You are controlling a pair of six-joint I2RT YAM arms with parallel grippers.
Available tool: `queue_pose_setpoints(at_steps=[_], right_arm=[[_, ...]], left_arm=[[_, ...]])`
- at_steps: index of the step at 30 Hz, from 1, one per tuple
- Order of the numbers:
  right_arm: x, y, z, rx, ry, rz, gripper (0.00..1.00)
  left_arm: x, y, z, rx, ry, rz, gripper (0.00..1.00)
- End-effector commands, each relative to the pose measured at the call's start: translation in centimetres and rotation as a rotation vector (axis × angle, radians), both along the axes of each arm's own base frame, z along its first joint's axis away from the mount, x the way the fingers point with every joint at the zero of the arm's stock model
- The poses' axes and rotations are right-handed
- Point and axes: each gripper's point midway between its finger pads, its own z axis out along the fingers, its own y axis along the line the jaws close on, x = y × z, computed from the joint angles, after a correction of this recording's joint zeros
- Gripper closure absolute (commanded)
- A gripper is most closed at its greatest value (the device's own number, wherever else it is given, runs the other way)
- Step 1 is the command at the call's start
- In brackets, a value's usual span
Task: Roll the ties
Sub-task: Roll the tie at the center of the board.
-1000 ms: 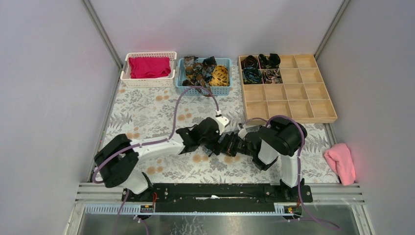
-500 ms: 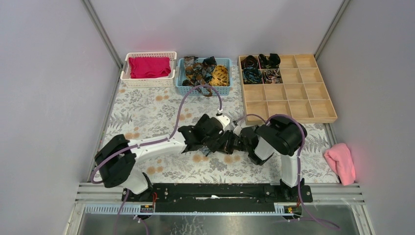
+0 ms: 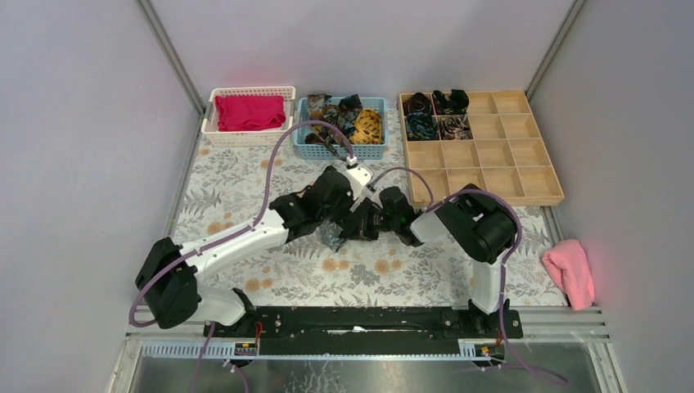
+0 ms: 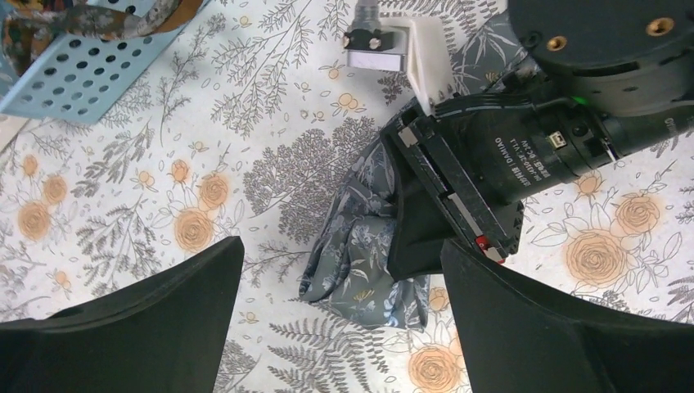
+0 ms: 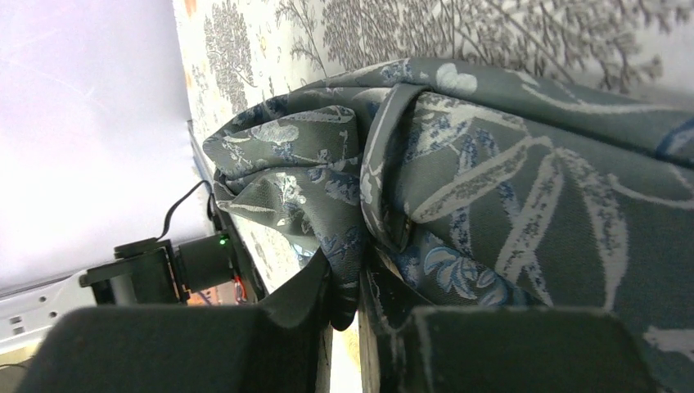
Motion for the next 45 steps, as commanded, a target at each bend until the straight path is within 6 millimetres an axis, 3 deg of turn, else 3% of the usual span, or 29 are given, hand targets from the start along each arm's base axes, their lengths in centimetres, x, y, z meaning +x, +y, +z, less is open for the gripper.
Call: queue_pose_setpoints(at_steps=[1, 5, 8, 13, 19, 22, 25, 29, 32, 36, 39, 41, 45], right_arm=[[-0.3, -2.6, -3.2, -0.208, 0.03, 0.042, 0.88], [0.1, -2.5, -3.1, -0.21, 0.041, 0.063, 0.88], [0.1, -2.2, -3.5, -0.207, 0.055, 0.079, 0.88], [0.1, -2.0, -3.4, -0.206, 0.043, 0.107, 0.88], [0.4, -2.5, -2.3, -0.232, -0.017, 0.109, 0.66], [0.6, -2.4, -1.5, -0.225, -0.035, 0.106, 0.6], [0.7, -2.3, -0.7, -0.215, -0.052, 0.109, 0.55], [0.7, -2.6, 0.3, -0.226, -0.085, 0.107, 0.53], [0.7, -3.4, 1.4, -0.281, -0.136, 0.09, 0.48], [0.9, -4.8, 3.4, -0.371, -0.223, 0.064, 0.44], [0.4, -5.1, 4.3, -0.456, -0.278, 0.071, 0.45], [-1.4, -5.1, 4.0, -0.58, -0.308, 0.124, 0.5], [-3.8, -4.5, 3.1, -0.723, -0.367, 0.162, 0.79]], left_arm=[[1.0, -0.5, 2.4, -0.018, 0.0, -0.118, 0.02], [0.8, -0.2, 4.6, -0.061, 0.114, -0.244, 0.01], [2.0, 1.4, 4.6, -0.023, 0.175, -0.212, 0.01], [4.7, 3.2, 0.9, -0.013, 0.274, -0.162, 0.01], [7.7, 4.5, -3.5, -0.068, 0.384, -0.072, 0.04], [8.3, 5.2, -4.8, -0.063, 0.422, -0.013, 0.11], [8.5, 5.1, -5.8, -0.072, 0.457, 0.014, 0.26], [8.9, 6.4, -7.5, -0.035, 0.485, 0.081, 0.37], [9.1, 6.1, -7.8, -0.052, 0.506, 0.087, 0.49], [9.6, 5.9, -7.8, -0.063, 0.506, 0.112, 0.55], [10.1, 6.4, -8.8, -0.046, 0.526, 0.18, 0.59], [10.1, 6.1, -9.5, -0.056, 0.551, 0.184, 0.61], [9.7, 6.9, -11.3, -0.012, 0.579, 0.222, 0.67]])
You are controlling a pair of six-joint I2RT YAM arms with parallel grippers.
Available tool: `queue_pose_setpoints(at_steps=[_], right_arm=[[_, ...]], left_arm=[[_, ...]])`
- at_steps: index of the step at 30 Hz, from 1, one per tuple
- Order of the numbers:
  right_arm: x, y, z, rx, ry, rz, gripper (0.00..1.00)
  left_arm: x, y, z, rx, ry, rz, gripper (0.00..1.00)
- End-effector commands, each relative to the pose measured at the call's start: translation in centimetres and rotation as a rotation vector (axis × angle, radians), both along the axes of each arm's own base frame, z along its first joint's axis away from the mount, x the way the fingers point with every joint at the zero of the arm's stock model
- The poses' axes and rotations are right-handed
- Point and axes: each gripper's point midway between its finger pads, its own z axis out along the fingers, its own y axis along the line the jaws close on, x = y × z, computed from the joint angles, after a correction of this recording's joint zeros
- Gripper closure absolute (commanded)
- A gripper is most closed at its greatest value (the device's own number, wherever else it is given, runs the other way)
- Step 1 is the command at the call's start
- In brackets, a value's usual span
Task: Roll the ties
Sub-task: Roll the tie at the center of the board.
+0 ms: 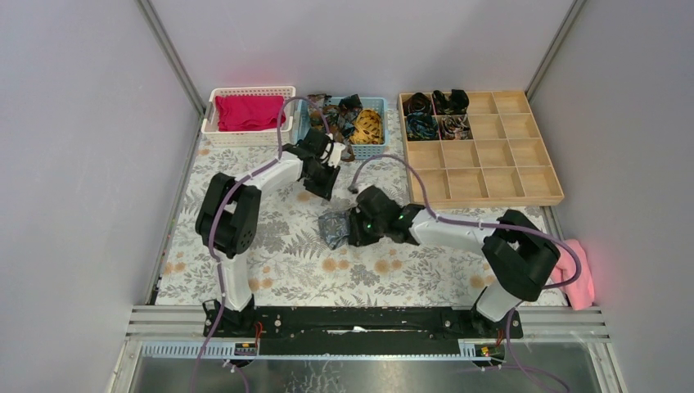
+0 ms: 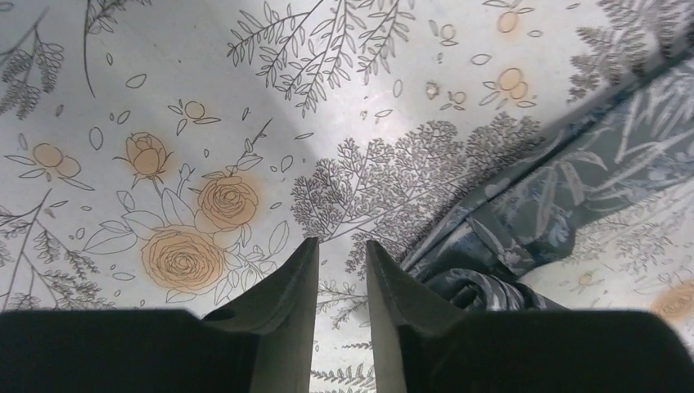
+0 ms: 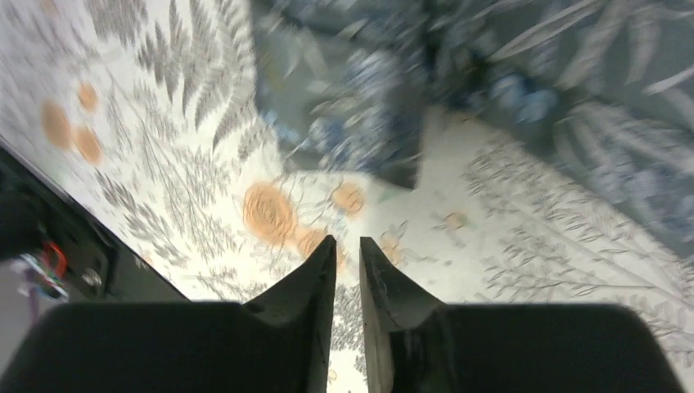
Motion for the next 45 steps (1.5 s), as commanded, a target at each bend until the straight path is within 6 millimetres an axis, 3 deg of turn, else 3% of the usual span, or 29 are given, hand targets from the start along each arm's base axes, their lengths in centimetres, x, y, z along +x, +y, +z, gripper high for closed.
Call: queue_pose_setpoints(at_steps=[1, 6, 12, 21, 26, 30, 40, 45], right_arm=[[-2.8, -1.1, -1.3, -0.226, -0.074, 0.025, 0.83], [-5.0, -0.2, -3.4, -0.324, -0.105, 0.045, 0.92], [-4.6, 0.0, -4.9, -0.409, -0.177, 0.018, 0.97], [-1.7, 1.6, -6.5, -0.463, -0.27, -0.031, 1.0], [0.0, 3.1, -6.9, -0.491, -0.318, -0.025, 1.0], [2.4, 3.3, -7.0, -0.494, -0.326, -0.071, 1.0], [6.6, 2.2, -3.2, -0.492, -0.406, -0.18, 1.0], [7.2, 3.4, -4.0, -0.487, -0.362, -0.118, 1.0]], left_arm=[[0.4, 1.0, -1.5, 0.049, 0.027, 0.056, 0.67], [0.3, 0.8, -1.8, 0.045, 0.041, 0.051, 0.71], [-1.1, 0.5, -3.7, 0.033, 0.12, 0.074, 0.8], [-3.9, 0.7, -7.1, 0.042, 0.222, 0.07, 0.91], [-5.0, 0.1, -7.9, 0.034, 0.258, 0.042, 0.94], [-6.0, -0.5, -8.3, 0.02, 0.283, 0.019, 0.96], [-8.4, -0.9, -9.6, 0.054, 0.35, -0.025, 0.98], [-9.5, -1.5, -9.6, 0.056, 0.375, -0.062, 0.98]])
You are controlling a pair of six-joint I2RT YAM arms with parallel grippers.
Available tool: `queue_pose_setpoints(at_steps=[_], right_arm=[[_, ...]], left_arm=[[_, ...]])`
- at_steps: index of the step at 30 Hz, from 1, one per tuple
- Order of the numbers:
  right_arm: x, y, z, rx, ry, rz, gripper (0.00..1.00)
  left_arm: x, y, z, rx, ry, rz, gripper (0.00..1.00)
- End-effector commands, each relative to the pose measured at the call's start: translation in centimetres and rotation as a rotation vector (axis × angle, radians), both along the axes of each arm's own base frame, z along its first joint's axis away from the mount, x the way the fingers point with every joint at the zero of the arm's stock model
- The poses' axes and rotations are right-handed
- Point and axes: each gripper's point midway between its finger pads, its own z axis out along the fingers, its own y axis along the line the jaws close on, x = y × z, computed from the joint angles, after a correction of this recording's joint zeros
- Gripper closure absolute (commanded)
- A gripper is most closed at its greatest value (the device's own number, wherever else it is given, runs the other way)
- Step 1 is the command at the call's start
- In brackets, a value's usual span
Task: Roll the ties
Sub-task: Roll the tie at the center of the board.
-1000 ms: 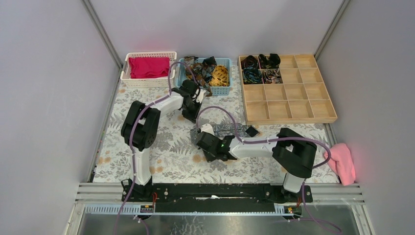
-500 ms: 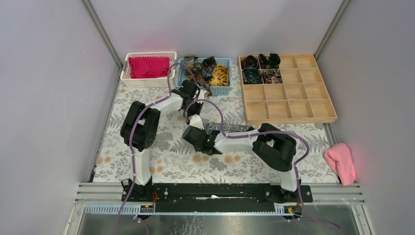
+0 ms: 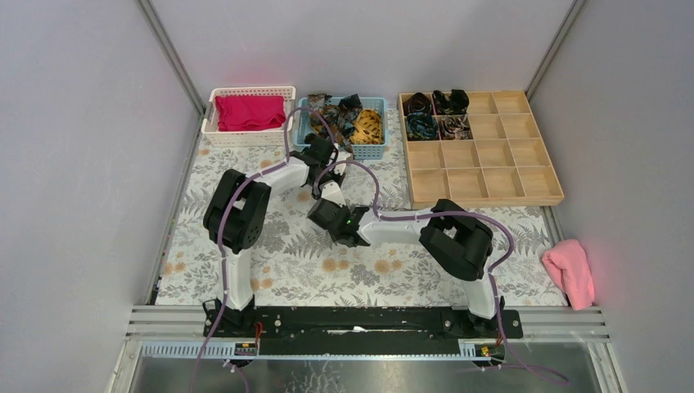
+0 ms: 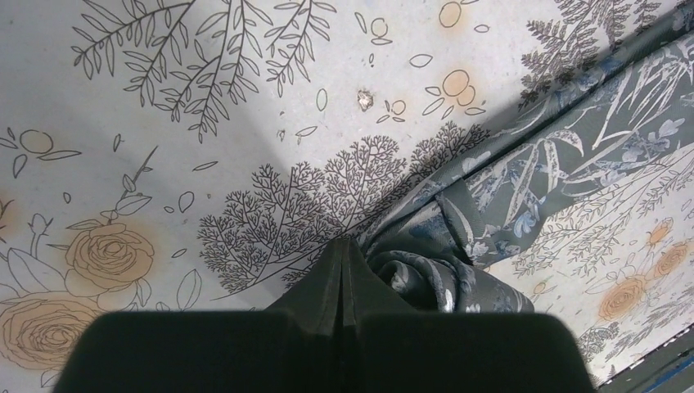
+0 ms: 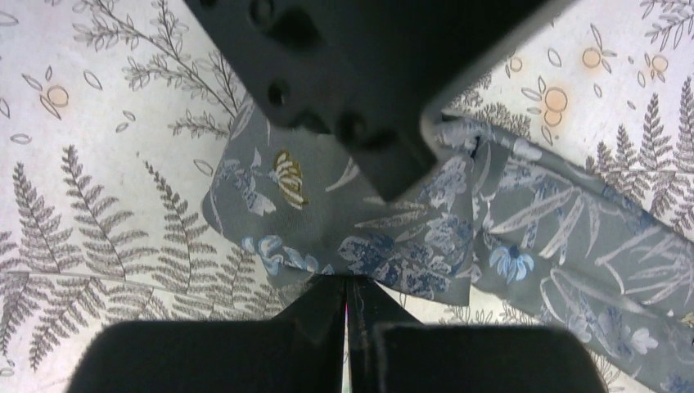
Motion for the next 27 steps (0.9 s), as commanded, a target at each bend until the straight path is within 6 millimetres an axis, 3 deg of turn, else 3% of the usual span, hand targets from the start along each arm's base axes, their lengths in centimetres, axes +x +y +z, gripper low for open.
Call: queue_pose_setpoints(at_steps=[1, 7, 15, 20, 27], right_arm=[[2.2, 0.2, -0.5, -0.001, 0.024, -0.011, 1.0], [-1.1, 1.4, -2.4, 0.105, 0.147, 0.055, 1.0], [-3.1, 1.3, -0.3, 0.173, 0.104, 0.094, 1.0], [-4.5, 1.8, -0.2, 0.179, 0.112, 0.121, 1.0], [-6.2, 3.3, -1.1, 0.194, 0.158, 0.159, 1.0]], left_arm=[[-7.2, 1.5, -6.0, 0.152, 0.244, -0.075, 0.98], [-4.4, 1.7, -4.6, 0.135, 0.167, -0.023, 0.98], [1.6, 5.7, -3.2, 0.081, 0.102, 0.255, 0.97], [2.3, 7.4, -4.7, 0.094, 0.115, 0.322, 0.99], [2.4, 6.8, -5.8, 0.064, 0.123, 0.305, 1.0]])
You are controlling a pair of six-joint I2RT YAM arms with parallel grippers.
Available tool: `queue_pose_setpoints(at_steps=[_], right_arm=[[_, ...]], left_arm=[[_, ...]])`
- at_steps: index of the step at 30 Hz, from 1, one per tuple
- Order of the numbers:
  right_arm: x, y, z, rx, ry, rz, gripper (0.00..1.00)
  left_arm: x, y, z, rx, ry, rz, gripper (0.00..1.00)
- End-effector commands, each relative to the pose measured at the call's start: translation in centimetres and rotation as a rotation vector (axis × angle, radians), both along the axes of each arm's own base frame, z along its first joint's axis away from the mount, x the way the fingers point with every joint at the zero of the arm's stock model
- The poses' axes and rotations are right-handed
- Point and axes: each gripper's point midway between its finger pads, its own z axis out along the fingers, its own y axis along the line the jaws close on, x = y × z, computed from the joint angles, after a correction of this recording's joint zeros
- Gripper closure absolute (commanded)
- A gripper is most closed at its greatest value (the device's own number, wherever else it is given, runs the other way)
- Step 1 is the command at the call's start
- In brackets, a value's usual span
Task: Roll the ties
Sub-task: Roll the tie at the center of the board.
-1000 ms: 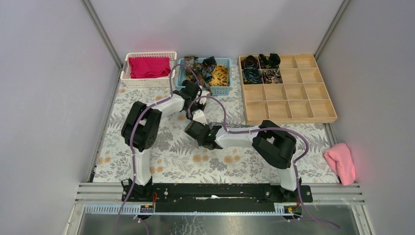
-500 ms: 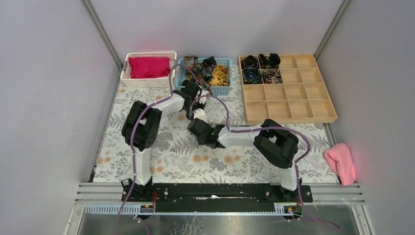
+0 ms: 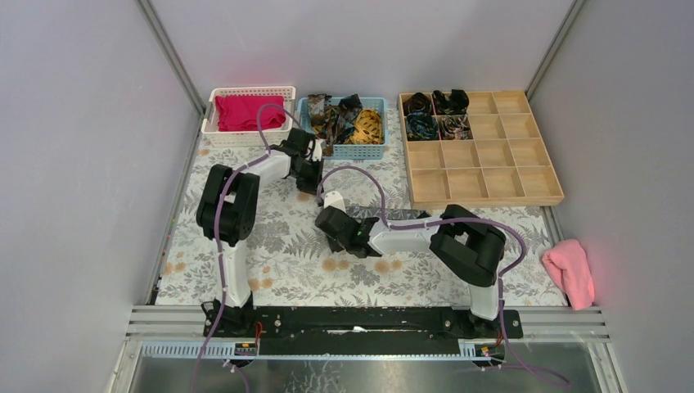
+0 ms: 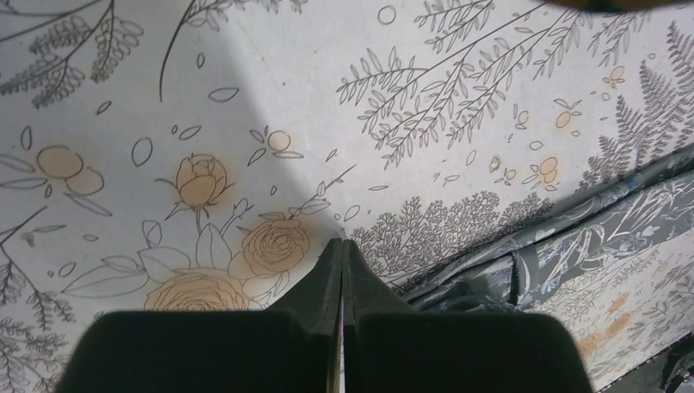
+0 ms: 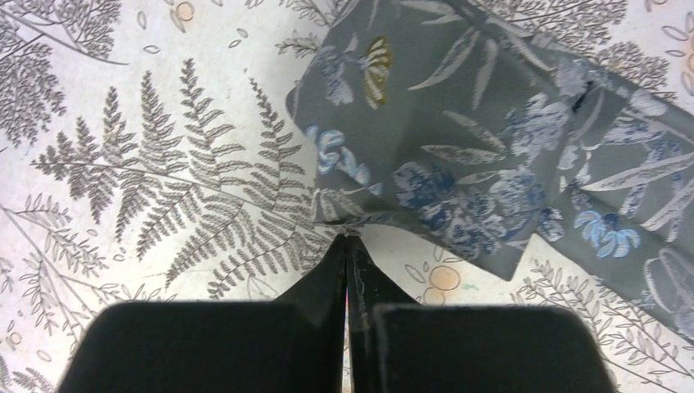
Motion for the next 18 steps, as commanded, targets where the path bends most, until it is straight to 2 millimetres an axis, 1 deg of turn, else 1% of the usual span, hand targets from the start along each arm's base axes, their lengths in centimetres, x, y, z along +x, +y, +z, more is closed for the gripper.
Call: queue_pose_setpoints(at_steps=[1, 3, 8, 13, 15, 18], right_arm=[[-3.3, 1.3, -0.9, 0.02, 0.091, 0.066, 1.0], [-3.3, 1.5, -0.7, 0.023, 0.082, 0.057, 1.0], [-1.9, 1.2, -0.7, -0.038, 0.04, 0.025, 1.0], [-0.8, 2.2, -0.6, -0.068, 0.011, 0.034, 1.0], [-0.2, 2.5, -0.8, -0.078, 0.007, 0.03, 1.0], [1.1, 2.3, -1.7, -0.098, 0.006, 0.02, 1.0]], left_arm=[[-1.9, 1.8, -5.8, 0.095, 0.096, 0.004, 1.0], [-2.1, 1.7, -5.8, 0.086, 0.092, 0.001, 1.0], [-2.3, 1.7, -5.8, 0.082, 0.072, -0.006, 1.0], [-3.3, 1.2, -5.8, 0.061, 0.101, -0.003, 1.0], [-3.9, 1.5, -6.3, 0.09, 0.125, 0.016, 1.0], [-4.9, 2.0, -7.5, 0.151, 0.156, 0.034, 1.0]])
